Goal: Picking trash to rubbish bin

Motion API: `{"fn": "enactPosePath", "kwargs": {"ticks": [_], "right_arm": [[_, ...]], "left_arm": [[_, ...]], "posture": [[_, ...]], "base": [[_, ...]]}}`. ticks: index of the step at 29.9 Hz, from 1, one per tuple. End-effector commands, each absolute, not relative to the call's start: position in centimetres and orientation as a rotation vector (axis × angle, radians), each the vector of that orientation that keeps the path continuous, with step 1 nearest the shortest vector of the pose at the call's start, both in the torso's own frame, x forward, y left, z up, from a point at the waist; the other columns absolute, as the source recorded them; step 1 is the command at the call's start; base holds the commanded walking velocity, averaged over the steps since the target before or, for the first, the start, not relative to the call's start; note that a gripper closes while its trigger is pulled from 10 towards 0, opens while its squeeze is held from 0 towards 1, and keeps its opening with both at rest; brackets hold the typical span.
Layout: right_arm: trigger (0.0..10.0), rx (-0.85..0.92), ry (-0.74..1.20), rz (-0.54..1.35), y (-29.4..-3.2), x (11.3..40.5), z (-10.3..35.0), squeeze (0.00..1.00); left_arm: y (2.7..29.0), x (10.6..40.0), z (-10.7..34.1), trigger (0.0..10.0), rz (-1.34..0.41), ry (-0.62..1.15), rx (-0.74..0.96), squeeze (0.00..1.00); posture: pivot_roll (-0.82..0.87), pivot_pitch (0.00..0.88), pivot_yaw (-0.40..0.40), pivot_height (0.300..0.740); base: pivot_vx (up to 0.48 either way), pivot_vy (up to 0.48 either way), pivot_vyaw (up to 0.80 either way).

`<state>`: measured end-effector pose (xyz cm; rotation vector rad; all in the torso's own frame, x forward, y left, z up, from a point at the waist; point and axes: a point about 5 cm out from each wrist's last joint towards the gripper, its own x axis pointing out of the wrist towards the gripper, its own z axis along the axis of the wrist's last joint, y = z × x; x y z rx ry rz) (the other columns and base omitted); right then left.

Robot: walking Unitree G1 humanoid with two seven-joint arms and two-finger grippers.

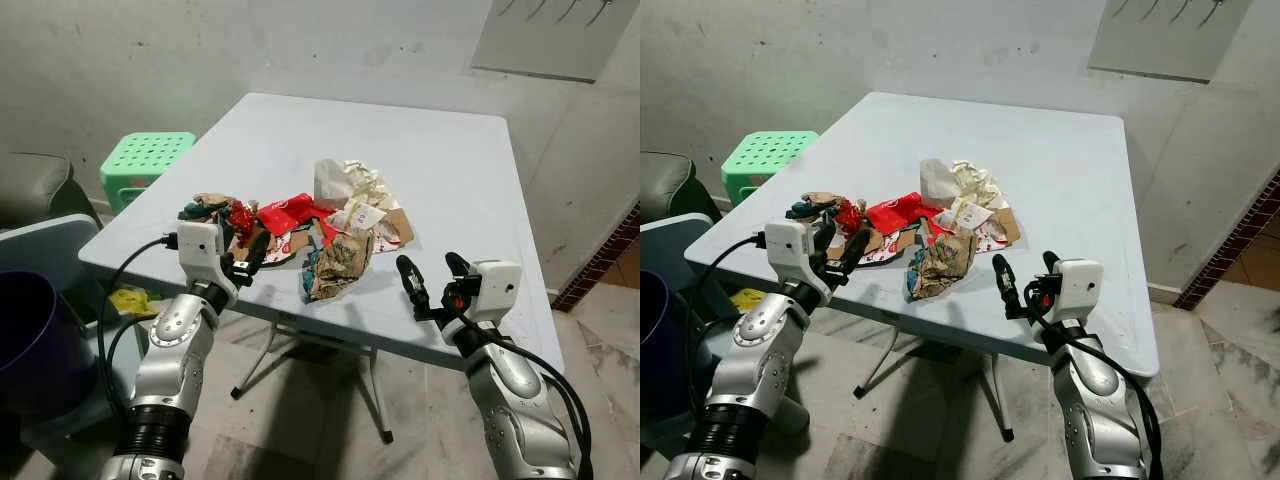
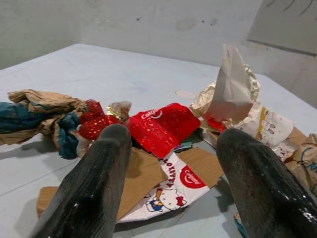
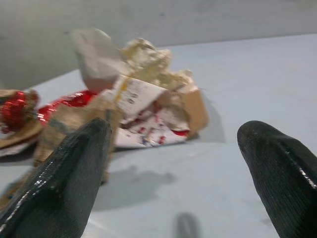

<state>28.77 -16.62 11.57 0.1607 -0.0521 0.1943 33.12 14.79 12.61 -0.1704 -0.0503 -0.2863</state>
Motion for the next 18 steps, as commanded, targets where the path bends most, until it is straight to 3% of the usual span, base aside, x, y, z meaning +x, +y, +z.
{"fn": "enactPosePath", "kwargs": {"ticks": [1, 18], "right_arm": [[10.0, 0.145, -0.073, 0.139, -17.2, 29.3, 12.0, 0.00], [10.0, 0.090, -0.111, 0.072, -17.4, 29.7, 12.0, 0.00]], "left_arm": [[14.7, 33.4, 12.6, 10.0, -0.291, -0.051, -0.145, 0.00], [14.8, 34.8, 12.8, 10.0, -0.264, -0.029, -0.155, 0.00]], "posture": [[-0.06, 0.000, 0.015, 0.740], [-0.06, 0.000, 0.015, 0.740]], "base": [[0.000, 0.000, 0.00], [0.000, 0.000, 0.00]]}}
